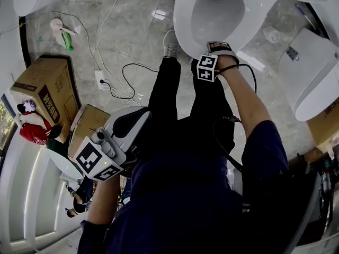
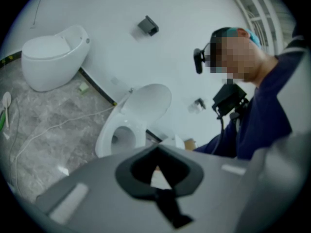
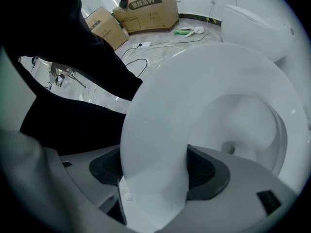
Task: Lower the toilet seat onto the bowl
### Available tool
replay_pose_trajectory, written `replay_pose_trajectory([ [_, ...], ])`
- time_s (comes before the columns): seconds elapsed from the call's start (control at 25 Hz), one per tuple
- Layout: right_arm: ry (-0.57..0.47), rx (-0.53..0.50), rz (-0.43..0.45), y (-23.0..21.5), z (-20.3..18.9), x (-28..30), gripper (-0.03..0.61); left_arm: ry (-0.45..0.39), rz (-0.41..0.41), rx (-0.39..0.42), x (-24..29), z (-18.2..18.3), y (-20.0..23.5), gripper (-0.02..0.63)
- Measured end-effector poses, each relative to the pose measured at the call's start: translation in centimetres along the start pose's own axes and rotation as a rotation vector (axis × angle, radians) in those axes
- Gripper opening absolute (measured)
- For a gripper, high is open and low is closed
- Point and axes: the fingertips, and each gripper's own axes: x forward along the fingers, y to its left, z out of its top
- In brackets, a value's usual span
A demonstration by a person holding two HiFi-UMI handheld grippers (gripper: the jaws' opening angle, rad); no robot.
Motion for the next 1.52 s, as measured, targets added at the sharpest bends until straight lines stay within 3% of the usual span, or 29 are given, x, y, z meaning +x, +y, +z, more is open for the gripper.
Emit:
replay_pose_trajectory([
  [0.36, 0.003, 0.008, 0.006, -0.2, -0.1, 0.6, 0.324, 0.004, -0.002, -0.001, 0.1, -0.2, 0.1, 0.005],
  [0.68, -0.063, 0.125, -0.016, -0.3, 1.2, -3.3, 0.328, 0.006, -0.059, 0.057, -0.5, 1.3, -2.0, 0.005],
  [0.8, -0.150, 0.227, -0.049, -0.6, 1.7, -7.4, 0.328, -0.004, -0.110, 0.120, -0.6, 2.9, -4.0, 0.005],
  [0.96, -0.274, 0.442, -0.099, -0.3, 1.2, -14.2, 0.327, -0.024, -0.191, 0.226, -1.0, 5.5, -7.8, 0.005],
  [1.12, -0.436, 0.672, -0.138, 1.3, 0.8, -22.9, 0.325, -0.046, -0.249, 0.319, -2.6, 8.1, -12.2, 0.005],
  [1.2, -0.542, 0.793, -0.202, 0.4, 0.1, -28.3, 0.315, -0.064, -0.289, 0.378, -3.0, 9.6, -14.0, 0.003],
  [1.28, -0.682, 0.912, -0.295, -1.2, -1.0, -34.7, 0.204, -0.089, -0.334, 0.436, -3.3, 11.3, -15.6, 0.003],
  [1.4, -0.971, 1.085, -0.380, -2.4, -2.4, -45.2, 0.057, -0.132, -0.395, 0.501, -3.8, 13.6, -18.4, 0.005],
  [1.52, -1.286, 1.177, -0.420, -2.2, -3.9, -55.5, 0.018, -0.176, -0.448, 0.552, -4.4, 15.3, -21.0, 0.004],
])
